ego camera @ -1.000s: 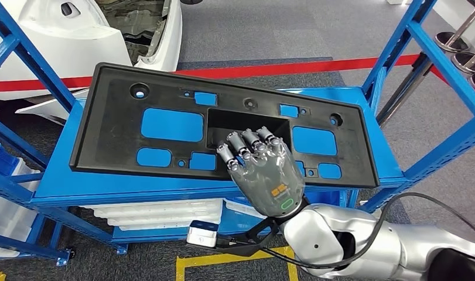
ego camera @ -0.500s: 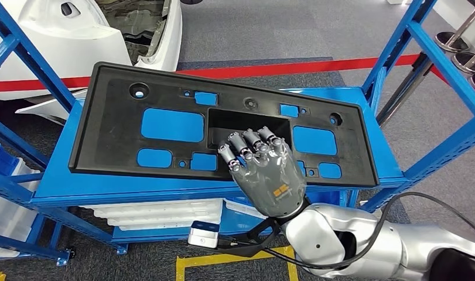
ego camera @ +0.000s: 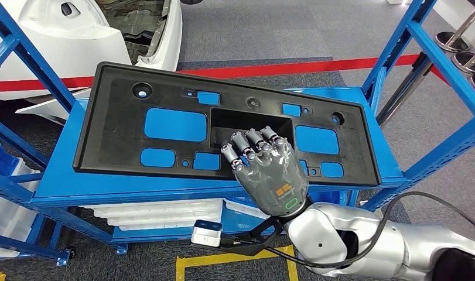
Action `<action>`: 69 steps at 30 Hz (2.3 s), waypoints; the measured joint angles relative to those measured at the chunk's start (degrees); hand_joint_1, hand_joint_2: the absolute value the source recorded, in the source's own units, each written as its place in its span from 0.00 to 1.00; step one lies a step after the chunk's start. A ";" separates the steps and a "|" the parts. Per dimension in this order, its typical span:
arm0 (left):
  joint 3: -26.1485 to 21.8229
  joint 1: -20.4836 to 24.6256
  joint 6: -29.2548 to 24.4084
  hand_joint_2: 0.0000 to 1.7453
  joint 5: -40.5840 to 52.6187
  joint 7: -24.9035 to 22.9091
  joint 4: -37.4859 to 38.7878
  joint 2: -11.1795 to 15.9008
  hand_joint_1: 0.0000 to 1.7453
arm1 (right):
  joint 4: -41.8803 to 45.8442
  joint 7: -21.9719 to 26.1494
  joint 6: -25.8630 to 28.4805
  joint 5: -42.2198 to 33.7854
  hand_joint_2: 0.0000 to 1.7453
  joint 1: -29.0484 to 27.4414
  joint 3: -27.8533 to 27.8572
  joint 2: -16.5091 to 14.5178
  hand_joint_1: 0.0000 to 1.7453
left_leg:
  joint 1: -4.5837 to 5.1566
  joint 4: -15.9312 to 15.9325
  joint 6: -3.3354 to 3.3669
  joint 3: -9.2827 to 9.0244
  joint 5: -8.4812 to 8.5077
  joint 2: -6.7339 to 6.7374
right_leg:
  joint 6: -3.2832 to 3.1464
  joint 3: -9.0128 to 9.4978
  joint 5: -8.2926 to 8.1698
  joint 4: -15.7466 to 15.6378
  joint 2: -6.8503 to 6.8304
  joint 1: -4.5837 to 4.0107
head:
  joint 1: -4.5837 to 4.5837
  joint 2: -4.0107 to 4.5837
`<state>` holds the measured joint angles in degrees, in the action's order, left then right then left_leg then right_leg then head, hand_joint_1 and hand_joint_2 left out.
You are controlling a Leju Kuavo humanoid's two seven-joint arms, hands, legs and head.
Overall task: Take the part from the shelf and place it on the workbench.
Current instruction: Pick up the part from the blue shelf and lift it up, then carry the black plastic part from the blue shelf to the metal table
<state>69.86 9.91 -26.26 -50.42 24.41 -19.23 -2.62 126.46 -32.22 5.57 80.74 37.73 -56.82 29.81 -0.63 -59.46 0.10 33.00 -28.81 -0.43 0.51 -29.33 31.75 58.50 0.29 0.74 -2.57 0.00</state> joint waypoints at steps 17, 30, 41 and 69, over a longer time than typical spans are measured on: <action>0.00 0.03 -0.15 1.00 -0.40 0.44 0.00 0.00 0.00 | 0.00 0.02 -0.26 0.00 1.00 0.40 0.01 0.00 1.00 | 0.00 0.00 0.00 0.00 0.00 0.00 | 0.00 0.02 0.00 0.00 0.00 0.00 | -0.01 0.00; -0.36 -0.18 -0.80 1.00 -1.19 1.24 0.00 0.00 0.00 | 0.00 0.04 -0.97 -0.01 1.00 0.60 -0.03 0.00 1.00 | 0.00 0.00 0.00 0.00 0.00 -0.01 | 0.00 0.02 0.00 0.00 -0.01 0.00 | 0.00 0.00; -0.43 -0.40 -1.18 1.00 -1.45 1.11 0.00 0.00 0.00 | 0.00 0.08 -0.80 0.00 1.00 0.60 -0.12 -0.01 1.00 | 0.00 0.00 0.00 0.00 0.00 -0.01 | 0.00 0.03 0.00 0.00 -0.01 0.00 | 0.00 0.00; -1.46 -0.35 -3.10 1.00 -1.50 0.35 0.11 -0.17 0.00 | -0.17 0.27 -0.40 0.00 1.00 0.09 -0.22 -0.24 1.00 | -0.90 -11.46 -2.28 4.34 -6.71 0.15 | -0.01 -5.64 -2.75 3.13 -0.26 1.18 | 0.05 0.00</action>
<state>68.39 9.56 -29.35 -51.93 24.76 -19.12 -2.80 126.29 -31.95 5.17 80.74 37.82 -57.04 29.57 -1.53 -70.92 -2.19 37.34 -35.52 -0.27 0.49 -34.97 28.99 61.63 0.03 1.92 -2.52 0.00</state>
